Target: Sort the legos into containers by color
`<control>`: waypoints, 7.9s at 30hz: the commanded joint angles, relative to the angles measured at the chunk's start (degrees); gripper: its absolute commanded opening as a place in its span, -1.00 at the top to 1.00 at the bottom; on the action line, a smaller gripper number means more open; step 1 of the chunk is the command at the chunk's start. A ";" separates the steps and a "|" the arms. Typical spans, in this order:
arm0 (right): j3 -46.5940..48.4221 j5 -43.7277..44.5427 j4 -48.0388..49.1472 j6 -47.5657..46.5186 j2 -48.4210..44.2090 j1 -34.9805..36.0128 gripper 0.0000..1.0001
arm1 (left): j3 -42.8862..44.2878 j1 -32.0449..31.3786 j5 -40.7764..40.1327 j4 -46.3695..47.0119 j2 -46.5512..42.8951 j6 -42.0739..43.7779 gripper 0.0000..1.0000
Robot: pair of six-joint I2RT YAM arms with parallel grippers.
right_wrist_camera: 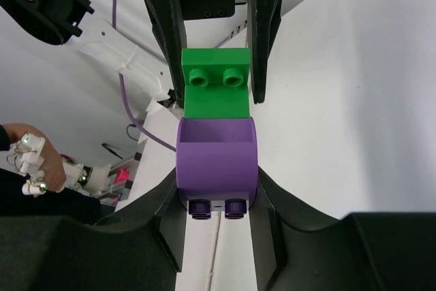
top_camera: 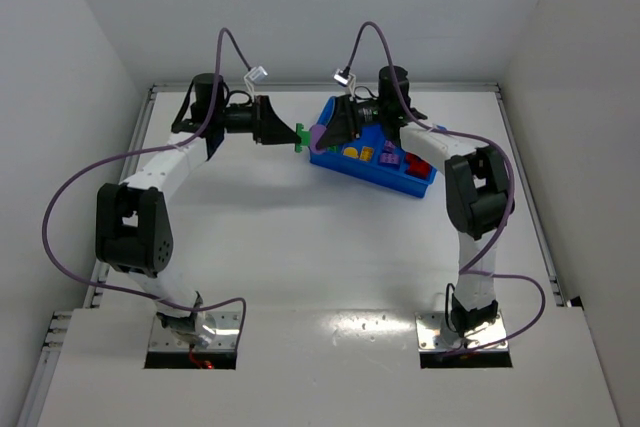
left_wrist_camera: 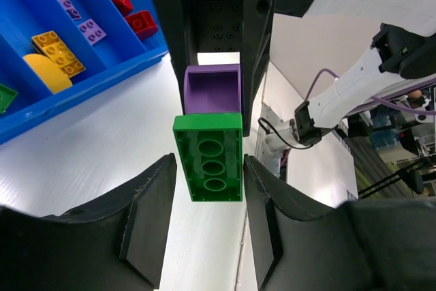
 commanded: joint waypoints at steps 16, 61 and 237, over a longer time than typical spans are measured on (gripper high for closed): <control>-0.06 -1.04 2.48 -0.76 -2.99 -0.26 0.91 | 0.49 1.04 2.34 2.46 -1.04 0.80 0.61; -4.19 27.33 -55.88 -50.68 -23.11 -20.74 0.96 | 30.97 -11.26 -44.24 -10.81 27.60 11.70 0.81; -7.80 70.24 -46.82 -49.72 -24.44 -16.51 -0.54 | 47.07 -13.55 -51.36 -16.62 39.91 18.91 0.43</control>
